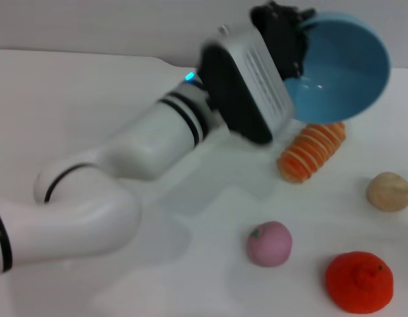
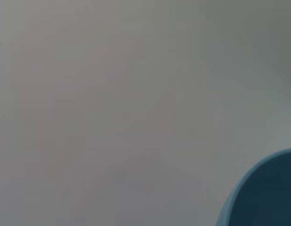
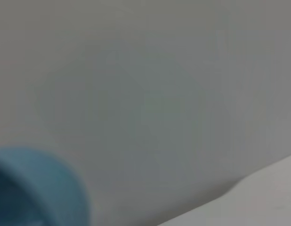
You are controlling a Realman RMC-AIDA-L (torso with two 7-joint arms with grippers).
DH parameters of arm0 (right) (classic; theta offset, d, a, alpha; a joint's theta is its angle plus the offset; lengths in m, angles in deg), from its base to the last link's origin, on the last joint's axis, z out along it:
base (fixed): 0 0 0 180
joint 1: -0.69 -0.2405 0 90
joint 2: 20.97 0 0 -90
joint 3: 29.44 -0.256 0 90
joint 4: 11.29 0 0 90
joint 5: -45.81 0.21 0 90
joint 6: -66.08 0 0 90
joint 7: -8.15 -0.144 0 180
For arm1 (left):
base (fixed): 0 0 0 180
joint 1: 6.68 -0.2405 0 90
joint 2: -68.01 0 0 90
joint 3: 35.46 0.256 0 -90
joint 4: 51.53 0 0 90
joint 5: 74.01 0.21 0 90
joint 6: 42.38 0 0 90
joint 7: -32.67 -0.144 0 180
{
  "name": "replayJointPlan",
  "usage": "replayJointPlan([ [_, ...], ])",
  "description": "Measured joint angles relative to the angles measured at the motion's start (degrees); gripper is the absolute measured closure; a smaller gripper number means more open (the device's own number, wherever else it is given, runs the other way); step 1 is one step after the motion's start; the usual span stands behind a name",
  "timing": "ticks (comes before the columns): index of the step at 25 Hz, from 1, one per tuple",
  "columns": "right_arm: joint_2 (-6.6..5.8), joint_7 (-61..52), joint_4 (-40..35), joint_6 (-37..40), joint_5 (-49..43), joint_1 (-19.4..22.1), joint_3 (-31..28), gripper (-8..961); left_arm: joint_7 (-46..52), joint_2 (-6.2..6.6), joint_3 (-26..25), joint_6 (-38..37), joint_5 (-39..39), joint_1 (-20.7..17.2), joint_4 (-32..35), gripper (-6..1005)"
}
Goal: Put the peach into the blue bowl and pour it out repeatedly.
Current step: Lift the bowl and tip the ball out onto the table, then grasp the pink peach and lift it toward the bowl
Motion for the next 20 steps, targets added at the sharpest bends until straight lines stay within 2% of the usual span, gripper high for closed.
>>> replayJointPlan([
  [3,-0.93,-7.6,-1.34,0.43,-7.05,-2.18,3.96,442,5.38,0.23,-5.0,-8.28,-8.02,2.11,-0.08,1000],
  [4,-1.37,-10.58,-1.7,0.63,-10.66,-3.25,5.53,442,8.29,0.36,-9.03,-15.83,-10.54,3.89,-0.59,1000],
  [5,-1.79,-13.84,-1.95,1.12,-14.62,-4.71,6.87,442,8.29,0.36,-9.03,-15.83,-10.54,3.89,-0.59,1000],
  [6,-1.98,-15.92,-2.11,1.49,-17.23,-5.74,7.71,442,9.6,0.38,-11.89,-20.77,-11.46,5.06,-1.02,1000],
  [11,-1.75,-24.37,-3.85,3.37,-25.64,-10.77,10.84,443,14.19,0.47,-22.13,-39.99,-12.78,10.28,-4.64,1000],
  [14,-1.34,-26.81,-4.02,3.44,-26.79,-13.01,12.89,447,15.16,0.56,-24.58,-46.3,-12.87,11.39,-5.51,1001],
  [20,0.15,-27.61,-2.07,-0.16,-27.37,-16.94,15.35,469,15.26,0.49,-24.79,-46.8,-12.97,10.63,-5.63,1001],
])
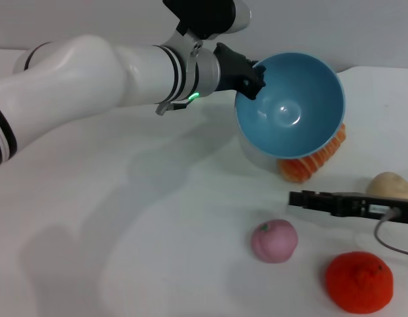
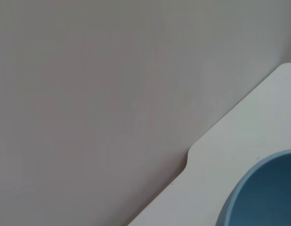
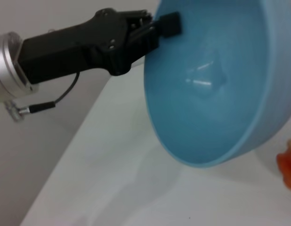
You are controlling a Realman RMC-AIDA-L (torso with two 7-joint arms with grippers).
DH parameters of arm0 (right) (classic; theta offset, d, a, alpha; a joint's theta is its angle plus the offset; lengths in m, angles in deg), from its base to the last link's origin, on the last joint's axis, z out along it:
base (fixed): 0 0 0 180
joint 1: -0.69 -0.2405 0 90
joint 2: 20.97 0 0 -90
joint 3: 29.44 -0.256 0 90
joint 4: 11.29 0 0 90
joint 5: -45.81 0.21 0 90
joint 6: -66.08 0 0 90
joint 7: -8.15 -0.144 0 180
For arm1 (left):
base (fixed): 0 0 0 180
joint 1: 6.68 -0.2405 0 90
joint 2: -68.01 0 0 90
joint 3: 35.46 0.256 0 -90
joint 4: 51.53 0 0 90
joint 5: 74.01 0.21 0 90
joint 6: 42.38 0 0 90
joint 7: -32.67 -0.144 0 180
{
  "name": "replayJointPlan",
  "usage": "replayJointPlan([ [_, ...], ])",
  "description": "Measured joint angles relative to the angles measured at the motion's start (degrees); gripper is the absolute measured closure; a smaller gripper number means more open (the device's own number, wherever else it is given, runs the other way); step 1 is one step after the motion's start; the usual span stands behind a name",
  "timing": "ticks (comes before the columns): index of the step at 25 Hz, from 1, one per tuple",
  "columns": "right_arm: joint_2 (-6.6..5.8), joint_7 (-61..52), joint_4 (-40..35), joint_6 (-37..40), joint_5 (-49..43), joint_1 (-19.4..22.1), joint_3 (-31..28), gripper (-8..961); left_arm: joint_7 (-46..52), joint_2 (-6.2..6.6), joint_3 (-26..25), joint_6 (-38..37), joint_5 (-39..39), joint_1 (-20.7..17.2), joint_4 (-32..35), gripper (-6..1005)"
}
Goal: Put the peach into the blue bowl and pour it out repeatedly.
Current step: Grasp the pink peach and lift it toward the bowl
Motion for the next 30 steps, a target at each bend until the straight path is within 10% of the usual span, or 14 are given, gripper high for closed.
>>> replayJointPlan([
  [23,0.46,-4.6,6.1,-8.46,0.31,-4.27,11.25,556,-0.03,0.0,-0.46,0.96,0.09,-0.29,-0.89,1000],
  [30,0.49,-2.15,5.63,-5.67,2.46,-4.0,10.72,802,0.14,0.16,-0.75,1.39,0.35,-0.13,-1.99,1001],
])
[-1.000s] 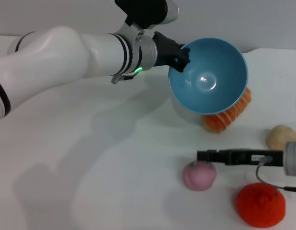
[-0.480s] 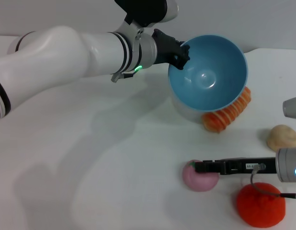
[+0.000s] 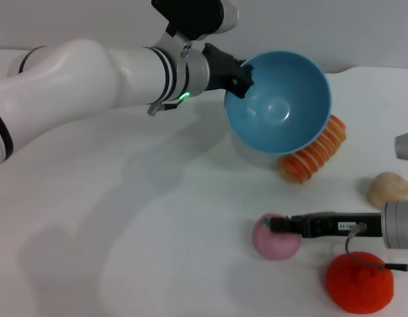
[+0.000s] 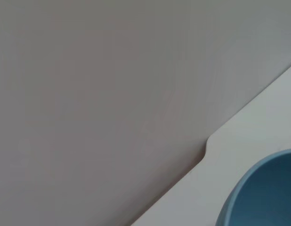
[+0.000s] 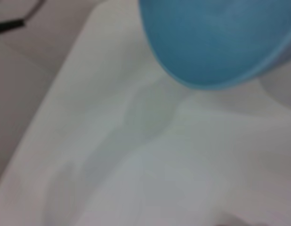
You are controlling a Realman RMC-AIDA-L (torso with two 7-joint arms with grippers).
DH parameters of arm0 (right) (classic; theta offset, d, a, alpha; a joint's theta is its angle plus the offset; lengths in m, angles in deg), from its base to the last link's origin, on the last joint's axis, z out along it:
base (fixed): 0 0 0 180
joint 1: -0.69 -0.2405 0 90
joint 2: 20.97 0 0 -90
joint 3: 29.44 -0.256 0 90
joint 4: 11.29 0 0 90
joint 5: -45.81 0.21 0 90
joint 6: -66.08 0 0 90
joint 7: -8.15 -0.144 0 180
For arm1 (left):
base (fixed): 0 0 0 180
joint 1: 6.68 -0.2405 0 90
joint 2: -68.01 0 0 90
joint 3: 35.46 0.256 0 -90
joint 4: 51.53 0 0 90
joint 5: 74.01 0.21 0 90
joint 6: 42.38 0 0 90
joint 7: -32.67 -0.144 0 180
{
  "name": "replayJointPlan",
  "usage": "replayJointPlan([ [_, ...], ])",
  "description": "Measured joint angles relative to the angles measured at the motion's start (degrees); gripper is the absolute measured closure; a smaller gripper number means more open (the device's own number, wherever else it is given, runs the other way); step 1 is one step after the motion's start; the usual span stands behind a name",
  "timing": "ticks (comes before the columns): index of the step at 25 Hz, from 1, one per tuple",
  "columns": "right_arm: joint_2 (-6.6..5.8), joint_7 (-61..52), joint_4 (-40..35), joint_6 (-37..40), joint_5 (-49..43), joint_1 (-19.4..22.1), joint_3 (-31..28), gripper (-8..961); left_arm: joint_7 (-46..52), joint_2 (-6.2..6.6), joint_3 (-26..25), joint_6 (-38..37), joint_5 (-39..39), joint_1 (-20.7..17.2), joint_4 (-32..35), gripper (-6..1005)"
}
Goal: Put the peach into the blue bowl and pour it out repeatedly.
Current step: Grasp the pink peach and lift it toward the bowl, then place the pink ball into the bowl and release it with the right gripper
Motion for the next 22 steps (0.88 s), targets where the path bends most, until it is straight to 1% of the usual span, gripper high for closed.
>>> replayJointPlan([
  [3,-0.1,3.47,-1.81,5.34,4.44,1.46,0.08,876,-0.29,0.06,-0.2,0.43,0.12,0.57,-2.05,1001],
  [6,-0.12,5.2,-6.83,13.68,6.73,3.26,0.18,891,-0.38,0.06,-0.31,0.64,0.14,1.85,-4.68,1001],
  [10,-0.28,5.19,-14.22,20.86,11.31,5.69,-0.2,898,-0.36,0.01,-0.31,-1.53,1.14,3.64,-6.26,1000],
  [13,-0.58,5.09,-19.48,21.98,16.89,8.34,-1.49,879,0.13,-0.3,0.17,-4.21,3.88,4.57,-6.27,1000],
  [16,-0.88,4.52,-23.49,21.8,18.53,10.0,-5.25,859,0.71,-0.6,1.06,-6.22,5.01,5.35,-5.77,1000],
  [18,-1.24,4.25,-23.89,21.56,18.48,10.36,-7.86,846,1.37,-0.66,1.64,-6.49,4.71,5.42,-5.23,1000],
  [20,-1.49,4.23,-23.02,20.95,18.42,10.4,-8.63,833,2.1,-0.69,2.35,-6.51,4.36,5.4,-4.63,1001],
  [22,-1.62,4.4,-21.72,19.6,18.4,10.39,-8.64,819,2.64,-0.73,4.23,-6.29,4.16,5.4,-4.04,1001],
])
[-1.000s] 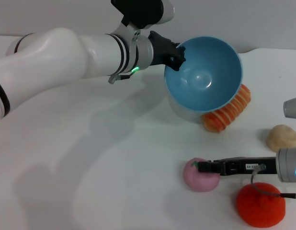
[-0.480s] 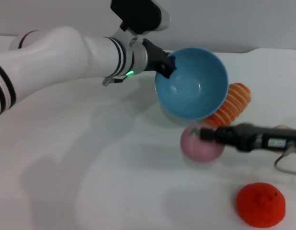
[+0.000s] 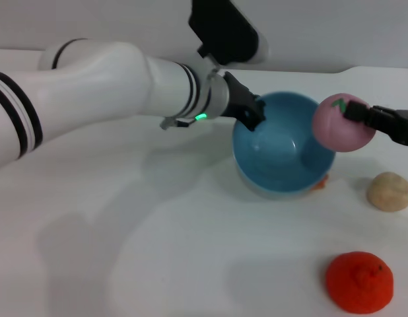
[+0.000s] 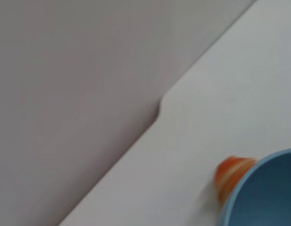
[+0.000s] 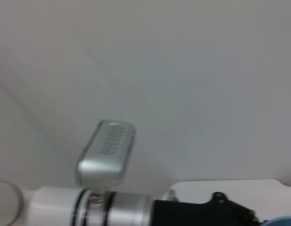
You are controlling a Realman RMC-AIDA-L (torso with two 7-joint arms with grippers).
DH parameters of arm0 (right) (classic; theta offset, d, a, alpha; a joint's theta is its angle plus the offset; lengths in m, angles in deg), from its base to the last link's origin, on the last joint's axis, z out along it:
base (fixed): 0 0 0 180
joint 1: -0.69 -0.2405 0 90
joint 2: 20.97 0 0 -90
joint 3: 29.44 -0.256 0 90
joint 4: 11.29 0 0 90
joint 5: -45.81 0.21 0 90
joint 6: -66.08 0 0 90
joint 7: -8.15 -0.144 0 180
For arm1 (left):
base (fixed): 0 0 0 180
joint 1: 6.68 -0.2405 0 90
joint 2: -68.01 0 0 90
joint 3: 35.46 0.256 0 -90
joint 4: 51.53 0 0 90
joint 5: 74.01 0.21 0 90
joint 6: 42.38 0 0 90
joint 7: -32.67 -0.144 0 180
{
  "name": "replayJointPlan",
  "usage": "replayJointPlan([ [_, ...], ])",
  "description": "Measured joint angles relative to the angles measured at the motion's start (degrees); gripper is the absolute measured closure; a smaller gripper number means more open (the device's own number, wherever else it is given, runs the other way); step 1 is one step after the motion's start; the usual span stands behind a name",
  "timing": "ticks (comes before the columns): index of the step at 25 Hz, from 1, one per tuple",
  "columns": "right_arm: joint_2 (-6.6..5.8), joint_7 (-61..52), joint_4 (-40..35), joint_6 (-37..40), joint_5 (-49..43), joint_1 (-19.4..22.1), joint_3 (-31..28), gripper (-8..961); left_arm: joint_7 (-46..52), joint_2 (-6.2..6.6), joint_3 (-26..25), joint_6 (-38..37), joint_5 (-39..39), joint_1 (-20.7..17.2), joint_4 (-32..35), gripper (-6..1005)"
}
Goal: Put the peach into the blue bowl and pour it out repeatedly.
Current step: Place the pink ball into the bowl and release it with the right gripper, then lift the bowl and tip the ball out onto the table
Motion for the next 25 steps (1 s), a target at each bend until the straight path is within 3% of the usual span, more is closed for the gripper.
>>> replayJointPlan([
  [4,0.43,0.92,1.1,-3.2,-0.58,-0.21,0.48,793,0.54,-0.04,2.92,0.79,-0.12,0.25,1.11,1001],
  [11,0.79,2.11,1.98,-5.74,-1.41,-0.52,0.43,747,1.23,0.14,2.85,0.97,-0.13,-0.03,2.3,1000],
  [17,0.68,2.16,2.05,-6.35,-1.14,0.16,-0.64,523,1.26,0.25,2.53,0.98,0.23,-0.1,2.21,1000],
  [21,0.81,3.44,1.76,-5.94,0.27,2.38,-6.62,508,0.64,0.39,2.45,3.22,1.0,-0.15,2.35,1001],
  [25,0.8,7.17,2.03,-4.75,4.59,7.59,-12.07,504,0.45,0.5,2.27,7.94,7.28,-0.36,4.2,1000],
])
